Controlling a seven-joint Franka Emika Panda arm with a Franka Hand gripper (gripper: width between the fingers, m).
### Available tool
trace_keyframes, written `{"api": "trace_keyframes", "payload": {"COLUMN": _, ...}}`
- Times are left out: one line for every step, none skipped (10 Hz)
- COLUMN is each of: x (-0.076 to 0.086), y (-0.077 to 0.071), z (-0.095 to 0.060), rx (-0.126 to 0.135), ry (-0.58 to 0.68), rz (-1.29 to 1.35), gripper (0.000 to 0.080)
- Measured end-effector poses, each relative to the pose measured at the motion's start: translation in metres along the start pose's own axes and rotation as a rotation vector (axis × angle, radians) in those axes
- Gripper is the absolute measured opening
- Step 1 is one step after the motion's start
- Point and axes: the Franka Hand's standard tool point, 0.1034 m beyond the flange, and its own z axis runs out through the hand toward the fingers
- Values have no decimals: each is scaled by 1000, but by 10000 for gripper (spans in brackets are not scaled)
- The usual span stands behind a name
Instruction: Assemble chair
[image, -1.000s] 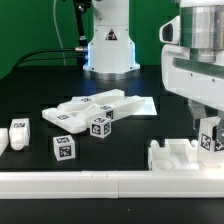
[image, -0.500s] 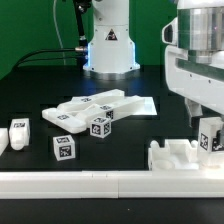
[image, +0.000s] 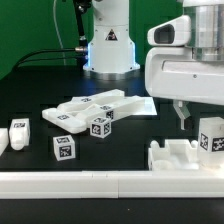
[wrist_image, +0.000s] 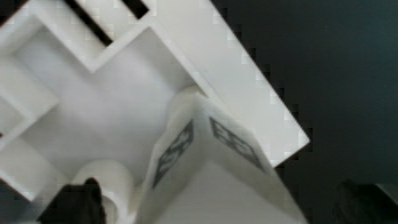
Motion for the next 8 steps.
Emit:
{"api": "trace_keyframes", "payload": {"x": 0, "y": 1, "z": 1, "rx": -10, "ry": 4, "rz": -186, "gripper": 649}}
{"api": "trace_keyframes", "payload": {"x": -4, "y": 1, "z": 2, "rx": -17, "ry": -2, "rz": -393, "gripper": 649}}
{"api": "trace_keyframes", "payload": {"x": -9, "y": 5, "z": 4, "rx": -28, "ry": -51, "rz": -555, "gripper": 649}}
{"api": "trace_keyframes", "payload": {"x": -7, "y": 4, "z": 4, "rx": -25, "ry": -44, "rz": -526, "gripper": 649}}
{"api": "trace_keyframes", "payload": {"x": -7, "y": 4, "z": 4, "rx": -26, "ry": -44, "rz": -494, "gripper": 522}}
{"api": "trace_keyframes", "payload": {"x": -7, "y": 4, "z": 4, "rx": -26, "ry": -44, "rz": -461, "gripper": 522}}
{"api": "trace_keyframes", "payload": {"x": -7, "y": 4, "z": 4, "rx": -28, "ry": -43, "rz": -376, "gripper": 381}}
{"api": "trace_keyframes", "payload": {"x": -7, "y": 4, "z": 4, "rx": -29, "ry": -42, "rz": -299, "gripper": 282}}
